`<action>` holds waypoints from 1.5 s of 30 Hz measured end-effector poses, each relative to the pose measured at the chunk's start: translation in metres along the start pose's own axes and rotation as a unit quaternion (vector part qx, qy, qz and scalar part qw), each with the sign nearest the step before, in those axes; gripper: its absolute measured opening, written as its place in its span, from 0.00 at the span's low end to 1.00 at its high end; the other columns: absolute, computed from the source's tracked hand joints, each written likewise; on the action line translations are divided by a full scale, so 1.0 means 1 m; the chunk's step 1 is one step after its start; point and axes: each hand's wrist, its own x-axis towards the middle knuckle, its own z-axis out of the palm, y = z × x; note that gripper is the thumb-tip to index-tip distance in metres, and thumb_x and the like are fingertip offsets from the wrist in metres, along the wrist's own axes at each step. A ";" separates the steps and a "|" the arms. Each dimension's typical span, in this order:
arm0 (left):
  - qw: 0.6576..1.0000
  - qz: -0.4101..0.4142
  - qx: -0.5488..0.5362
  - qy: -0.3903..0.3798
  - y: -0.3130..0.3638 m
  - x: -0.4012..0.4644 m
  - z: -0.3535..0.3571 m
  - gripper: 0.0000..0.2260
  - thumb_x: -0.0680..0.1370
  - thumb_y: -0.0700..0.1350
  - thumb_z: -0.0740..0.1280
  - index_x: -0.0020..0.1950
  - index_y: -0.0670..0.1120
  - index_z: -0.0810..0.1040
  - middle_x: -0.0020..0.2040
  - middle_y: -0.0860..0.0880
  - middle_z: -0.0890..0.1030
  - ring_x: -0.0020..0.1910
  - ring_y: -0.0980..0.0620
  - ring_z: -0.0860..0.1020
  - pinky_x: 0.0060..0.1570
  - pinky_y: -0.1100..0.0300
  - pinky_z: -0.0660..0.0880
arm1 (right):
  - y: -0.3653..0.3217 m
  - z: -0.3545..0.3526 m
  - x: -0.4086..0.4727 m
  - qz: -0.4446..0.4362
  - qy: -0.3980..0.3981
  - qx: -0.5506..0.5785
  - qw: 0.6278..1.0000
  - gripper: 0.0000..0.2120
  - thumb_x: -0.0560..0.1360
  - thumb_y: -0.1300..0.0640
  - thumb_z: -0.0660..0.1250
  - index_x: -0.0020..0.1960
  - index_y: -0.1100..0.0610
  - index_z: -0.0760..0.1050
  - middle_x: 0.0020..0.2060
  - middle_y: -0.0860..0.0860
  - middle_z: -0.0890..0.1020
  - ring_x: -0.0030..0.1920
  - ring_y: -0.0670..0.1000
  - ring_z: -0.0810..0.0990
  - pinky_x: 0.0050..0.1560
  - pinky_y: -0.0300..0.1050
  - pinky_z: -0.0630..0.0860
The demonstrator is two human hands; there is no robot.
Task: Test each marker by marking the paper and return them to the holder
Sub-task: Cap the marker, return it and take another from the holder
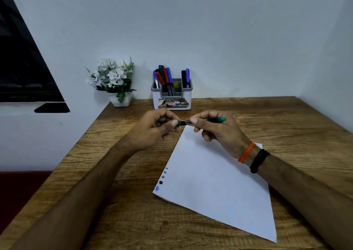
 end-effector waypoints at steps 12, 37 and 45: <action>0.999 -0.012 -0.038 -0.002 0.005 -0.001 0.002 0.16 0.78 0.49 0.62 0.44 0.34 0.75 0.28 0.48 0.71 0.24 0.55 0.66 0.24 0.65 0.63 | 0.006 -0.002 0.001 -0.198 -0.044 -0.228 0.952 0.08 0.75 0.55 0.72 0.41 0.60 0.79 0.28 0.52 0.78 0.25 0.48 0.70 0.27 0.37 0.66; 0.982 -0.020 -0.103 0.156 0.010 0.000 0.014 0.18 0.70 0.43 0.71 0.57 0.41 0.71 0.37 0.42 0.83 0.33 0.46 0.83 0.33 0.57 0.81 | 0.008 0.001 0.006 -0.172 -0.011 -0.241 0.955 0.04 0.73 0.57 0.74 0.45 0.56 0.80 0.38 0.47 0.83 0.37 0.44 0.80 0.37 0.35 0.75; 0.959 -0.022 -0.158 0.235 0.031 0.000 0.023 0.29 0.61 0.44 0.77 0.58 0.44 0.71 0.36 0.47 0.84 0.38 0.48 0.84 0.39 0.55 0.82 | -0.012 0.011 -0.002 -0.239 -0.044 -0.333 0.911 0.40 0.71 0.59 0.75 0.77 0.47 0.59 0.33 0.42 0.82 0.35 0.39 0.81 0.38 0.27 0.73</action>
